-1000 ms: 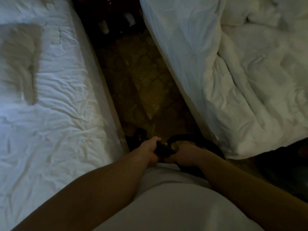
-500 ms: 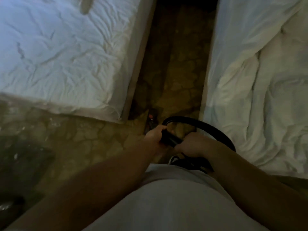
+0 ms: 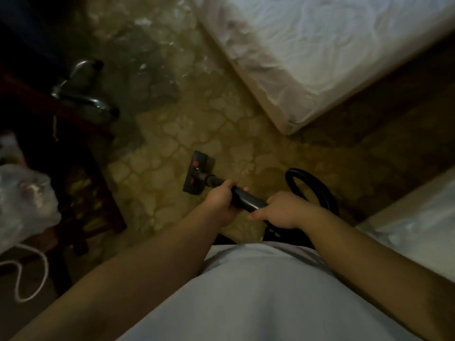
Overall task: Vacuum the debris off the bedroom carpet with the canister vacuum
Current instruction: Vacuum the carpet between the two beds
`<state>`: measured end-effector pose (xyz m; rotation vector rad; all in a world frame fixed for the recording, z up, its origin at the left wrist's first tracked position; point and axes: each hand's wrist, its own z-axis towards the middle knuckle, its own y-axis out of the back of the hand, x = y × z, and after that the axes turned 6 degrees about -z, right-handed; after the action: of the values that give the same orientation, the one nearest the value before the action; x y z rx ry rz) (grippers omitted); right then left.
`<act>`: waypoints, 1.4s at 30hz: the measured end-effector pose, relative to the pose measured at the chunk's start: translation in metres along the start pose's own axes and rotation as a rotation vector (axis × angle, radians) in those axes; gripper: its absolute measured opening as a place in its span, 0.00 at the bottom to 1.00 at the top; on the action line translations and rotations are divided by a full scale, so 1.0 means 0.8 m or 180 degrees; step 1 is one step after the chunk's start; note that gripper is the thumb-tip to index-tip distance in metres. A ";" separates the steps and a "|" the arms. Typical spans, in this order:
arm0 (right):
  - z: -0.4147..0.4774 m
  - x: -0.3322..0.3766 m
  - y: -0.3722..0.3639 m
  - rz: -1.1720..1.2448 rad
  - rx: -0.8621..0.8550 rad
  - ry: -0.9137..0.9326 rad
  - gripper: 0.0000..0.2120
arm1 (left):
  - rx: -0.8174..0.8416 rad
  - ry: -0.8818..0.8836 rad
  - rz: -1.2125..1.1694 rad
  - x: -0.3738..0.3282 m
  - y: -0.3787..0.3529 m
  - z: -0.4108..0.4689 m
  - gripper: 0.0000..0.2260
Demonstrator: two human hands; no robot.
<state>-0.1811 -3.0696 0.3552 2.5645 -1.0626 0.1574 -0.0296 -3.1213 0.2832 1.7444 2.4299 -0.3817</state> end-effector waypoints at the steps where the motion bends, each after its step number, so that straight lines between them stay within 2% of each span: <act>1: 0.004 0.035 -0.019 -0.0094 0.0017 0.0066 0.26 | -0.0034 -0.0022 -0.0117 -0.020 0.034 0.001 0.15; 4: 0.012 0.139 -0.075 -0.0383 0.0012 0.0254 0.24 | -0.0124 -0.0048 -0.0462 -0.081 0.137 -0.005 0.10; 9: 0.005 0.268 -0.113 -0.0916 0.0074 0.0540 0.20 | -0.0159 -0.0031 -0.1013 -0.151 0.248 -0.018 0.14; 13: 0.017 0.314 -0.120 -0.1226 -0.0001 0.0559 0.25 | -0.0120 0.0007 -0.1264 -0.180 0.277 -0.017 0.09; 20: 0.048 0.371 -0.091 -0.1563 -0.0003 0.0648 0.27 | -0.0196 0.0034 -0.1605 -0.232 0.274 -0.009 0.04; 26: 0.097 0.393 0.005 -0.1425 0.0102 0.0553 0.28 | -0.0341 0.0051 -0.1380 -0.304 0.195 0.025 0.03; 31: 0.150 0.395 0.145 -0.0914 0.0182 0.0452 0.27 | -0.0324 -0.0009 -0.1097 -0.388 0.065 0.066 0.10; 37: 0.180 0.366 0.300 -0.0068 0.0465 0.0001 0.23 | -0.0081 0.0114 -0.0524 -0.464 -0.111 0.090 0.07; 39: 0.188 0.355 0.327 0.0061 0.0406 -0.0037 0.21 | -0.0048 0.0151 -0.0291 -0.475 -0.152 0.099 0.03; 42: 0.197 0.344 0.362 0.0186 0.0162 -0.0033 0.21 | 0.0078 0.0271 0.0024 -0.499 -0.203 0.108 0.05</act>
<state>-0.1941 -3.4988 0.3560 2.5830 -1.1521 0.1886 -0.0569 -3.5586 0.3200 1.8153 2.4857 -0.3447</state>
